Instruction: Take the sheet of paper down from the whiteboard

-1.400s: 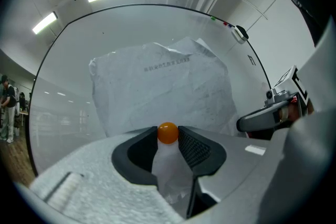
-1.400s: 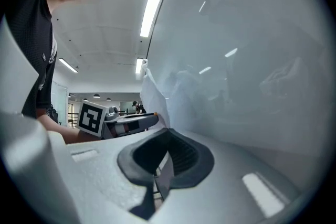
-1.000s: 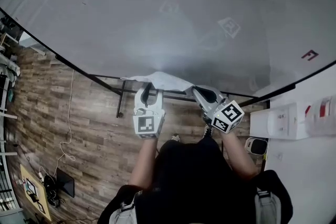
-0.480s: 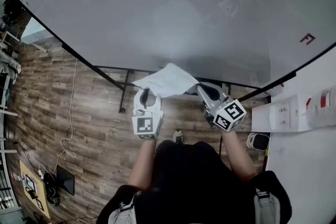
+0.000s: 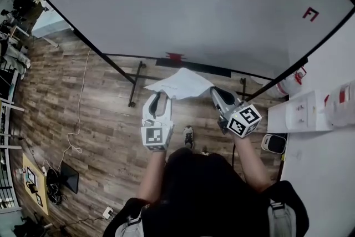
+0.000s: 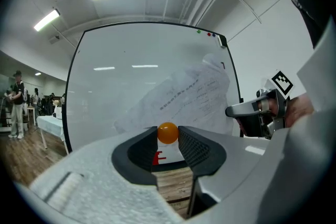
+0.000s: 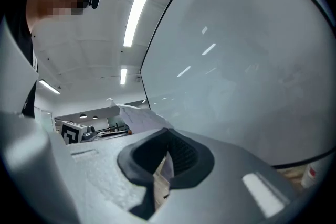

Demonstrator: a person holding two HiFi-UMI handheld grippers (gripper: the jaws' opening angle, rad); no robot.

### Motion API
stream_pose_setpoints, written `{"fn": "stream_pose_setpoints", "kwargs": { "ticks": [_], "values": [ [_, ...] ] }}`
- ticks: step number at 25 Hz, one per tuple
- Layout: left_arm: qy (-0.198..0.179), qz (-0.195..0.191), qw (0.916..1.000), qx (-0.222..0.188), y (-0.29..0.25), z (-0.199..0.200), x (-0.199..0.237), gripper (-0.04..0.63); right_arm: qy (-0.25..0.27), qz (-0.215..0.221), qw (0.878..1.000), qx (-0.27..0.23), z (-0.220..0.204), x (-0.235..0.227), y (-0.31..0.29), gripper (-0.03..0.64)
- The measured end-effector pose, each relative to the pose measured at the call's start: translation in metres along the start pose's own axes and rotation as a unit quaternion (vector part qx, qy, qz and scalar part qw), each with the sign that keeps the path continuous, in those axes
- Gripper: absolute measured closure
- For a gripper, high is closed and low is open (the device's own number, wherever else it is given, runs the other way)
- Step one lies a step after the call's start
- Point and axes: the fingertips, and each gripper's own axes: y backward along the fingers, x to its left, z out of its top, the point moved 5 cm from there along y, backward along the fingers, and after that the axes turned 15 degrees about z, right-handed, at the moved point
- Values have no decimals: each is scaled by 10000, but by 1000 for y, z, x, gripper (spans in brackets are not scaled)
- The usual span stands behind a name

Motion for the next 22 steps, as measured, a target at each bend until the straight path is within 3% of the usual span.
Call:
{"fn": "stream_pose_setpoints", "kwargs": {
  "ticks": [9,22],
  "values": [
    [-123,271,9995,140,98,-19,-29,462,-75,2,9999,156,-40,46,74,614],
    [-136,387,9988,-283,142,13,-52,462,42,-110,9999,78,-26,72,117,614]
  ]
}}
